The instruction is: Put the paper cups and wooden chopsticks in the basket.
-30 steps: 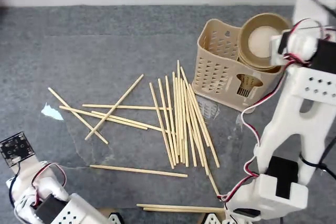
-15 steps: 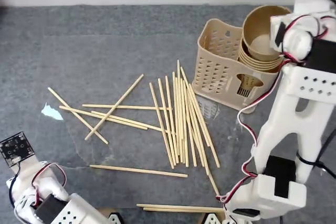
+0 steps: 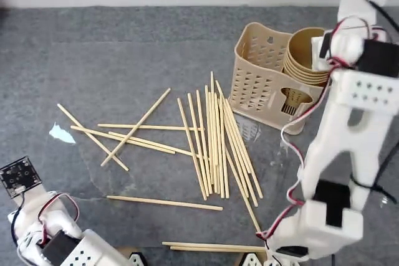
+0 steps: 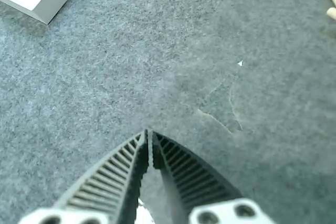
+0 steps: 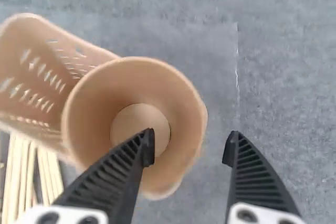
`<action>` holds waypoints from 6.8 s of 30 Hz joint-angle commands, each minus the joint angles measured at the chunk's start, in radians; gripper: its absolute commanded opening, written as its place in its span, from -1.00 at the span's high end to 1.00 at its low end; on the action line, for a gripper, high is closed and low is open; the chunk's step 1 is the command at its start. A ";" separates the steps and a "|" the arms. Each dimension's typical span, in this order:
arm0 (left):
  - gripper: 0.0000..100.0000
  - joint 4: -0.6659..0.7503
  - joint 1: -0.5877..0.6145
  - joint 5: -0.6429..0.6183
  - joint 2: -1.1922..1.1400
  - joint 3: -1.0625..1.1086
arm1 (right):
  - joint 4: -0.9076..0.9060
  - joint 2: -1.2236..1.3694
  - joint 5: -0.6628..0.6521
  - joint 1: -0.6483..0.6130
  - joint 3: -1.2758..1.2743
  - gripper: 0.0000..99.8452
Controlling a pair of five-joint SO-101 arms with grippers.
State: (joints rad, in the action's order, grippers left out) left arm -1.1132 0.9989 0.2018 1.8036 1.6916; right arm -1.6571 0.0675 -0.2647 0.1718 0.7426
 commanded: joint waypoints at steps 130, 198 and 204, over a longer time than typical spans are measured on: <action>0.49 -0.288 -0.922 0.454 -2.338 -2.041 | 0.240 -1.216 0.250 -0.091 -1.781 0.55; 0.98 -0.638 -0.956 0.468 -2.150 -2.230 | 0.240 -1.211 0.250 -0.091 -1.781 0.55; 0.98 -0.559 -1.053 0.321 -1.878 -2.137 | 0.240 -1.211 0.250 -0.091 -1.781 0.55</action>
State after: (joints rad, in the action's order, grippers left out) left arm -1.7177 -0.0092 0.5884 -0.2432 -0.4519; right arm -1.4131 -1.1339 -0.0207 0.0675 -1.0418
